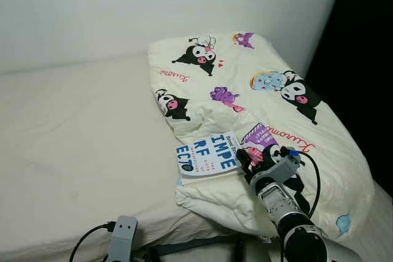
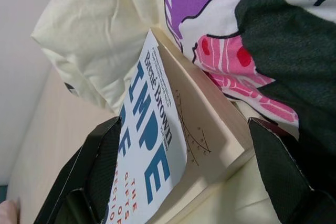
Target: Clean up the room
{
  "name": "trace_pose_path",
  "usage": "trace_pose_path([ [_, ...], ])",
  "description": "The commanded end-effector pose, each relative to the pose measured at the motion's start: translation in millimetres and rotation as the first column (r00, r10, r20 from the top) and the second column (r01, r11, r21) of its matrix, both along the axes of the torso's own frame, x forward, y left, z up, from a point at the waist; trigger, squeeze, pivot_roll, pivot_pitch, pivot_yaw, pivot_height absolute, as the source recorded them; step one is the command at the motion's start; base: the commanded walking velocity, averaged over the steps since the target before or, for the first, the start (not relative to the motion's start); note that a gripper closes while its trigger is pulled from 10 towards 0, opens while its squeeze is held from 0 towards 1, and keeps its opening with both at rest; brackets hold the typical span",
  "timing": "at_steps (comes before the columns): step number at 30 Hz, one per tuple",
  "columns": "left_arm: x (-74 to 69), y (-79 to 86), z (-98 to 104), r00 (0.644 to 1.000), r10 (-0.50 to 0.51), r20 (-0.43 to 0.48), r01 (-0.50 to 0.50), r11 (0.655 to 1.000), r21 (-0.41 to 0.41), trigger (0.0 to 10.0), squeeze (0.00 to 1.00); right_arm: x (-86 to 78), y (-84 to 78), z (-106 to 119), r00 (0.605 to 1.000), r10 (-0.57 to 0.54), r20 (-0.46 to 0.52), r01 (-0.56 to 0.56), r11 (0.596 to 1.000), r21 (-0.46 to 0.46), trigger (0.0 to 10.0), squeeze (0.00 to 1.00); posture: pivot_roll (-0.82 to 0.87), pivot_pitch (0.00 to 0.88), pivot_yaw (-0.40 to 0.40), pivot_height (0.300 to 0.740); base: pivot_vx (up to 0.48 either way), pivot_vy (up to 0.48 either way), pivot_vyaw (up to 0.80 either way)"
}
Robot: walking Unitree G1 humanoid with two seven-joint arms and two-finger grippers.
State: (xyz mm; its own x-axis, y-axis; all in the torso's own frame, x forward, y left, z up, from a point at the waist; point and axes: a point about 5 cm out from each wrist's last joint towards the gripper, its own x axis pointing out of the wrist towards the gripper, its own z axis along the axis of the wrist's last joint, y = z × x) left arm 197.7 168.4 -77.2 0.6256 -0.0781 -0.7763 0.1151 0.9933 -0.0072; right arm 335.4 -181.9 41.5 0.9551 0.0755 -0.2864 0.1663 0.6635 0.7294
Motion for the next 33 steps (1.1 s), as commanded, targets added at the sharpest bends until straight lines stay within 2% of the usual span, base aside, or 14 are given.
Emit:
trace_pose_path([
  [1,-27.9,10.5,-13,0.994,0.004,-0.111,-0.001,1.0,0.029,10.0,0.0,0.5,7.9,0,0.999,0.037,0.005,-0.037,0.999,0.009,10.0,0.0,-0.05,0.119,0.062,0.595,0.0,0.0,0.0],
  [4,-28.9,11.1,-14,0.994,0.004,-0.113,0.0,1.0,0.031,10.0,0.0,1.9,8.6,2,0.999,0.047,0.02,-0.048,0.999,0.012,10.0,0.0,-0.04,0.122,0.062,0.595,0.0,0.0,0.0],
  [7,-34.3,13.7,-16,0.992,0.0,-0.123,0.005,0.999,0.038,10.0,0.0,1.9,12.0,1,0.997,0.083,-0.007,-0.083,0.996,-0.028,10.0,0.0,-0.03,0.142,0.066,0.595,0.0,0.0,0.0],
  [8,-37.5,15.1,-17,0.992,-0.001,-0.128,0.006,0.999,0.041,10.0,0.0,0.1,13.5,-4,0.994,0.087,-0.063,-0.091,0.994,-0.059,10.0,0.0,-0.02,0.157,0.069,0.595,0.0,0.0,0.0],
  [17,-45.1,18.0,-19,0.99,-0.013,-0.141,0.02,0.998,0.052,10.0,0.0,-2.8,14.7,-8,0.993,0.075,-0.097,-0.081,0.995,-0.065,10.0,0.0,0.0,0.196,0.085,0.585,0.0,0.0,0.0],
  [24,-48.9,18.7,-20,0.989,-0.033,-0.147,0.042,0.997,0.058,10.0,0.0,-2.4,15.2,-8,0.993,0.082,-0.09,-0.089,0.993,-0.076,10.0,0.0,0.0,0.213,0.092,0.55,0.0,0.0,0.0],
  [30,-48.4,18.4,-20,0.989,-0.038,-0.143,0.047,0.997,0.057,10.0,0.0,0.0,17.5,-4,0.993,0.105,-0.049,-0.108,0.992,-0.06,10.0,0.0,0.0,0.213,0.091,0.55,0.0,0.0,0.0],
  [33,-47.3,18.3,-20,0.989,-0.041,-0.141,0.05,0.997,0.058,10.0,0.0,1.1,29.7,0,0.978,0.208,0.012,-0.208,0.978,-0.01,10.0,0.0,0.0,0.206,0.087,0.55,0.0,0.0,0.0],
])
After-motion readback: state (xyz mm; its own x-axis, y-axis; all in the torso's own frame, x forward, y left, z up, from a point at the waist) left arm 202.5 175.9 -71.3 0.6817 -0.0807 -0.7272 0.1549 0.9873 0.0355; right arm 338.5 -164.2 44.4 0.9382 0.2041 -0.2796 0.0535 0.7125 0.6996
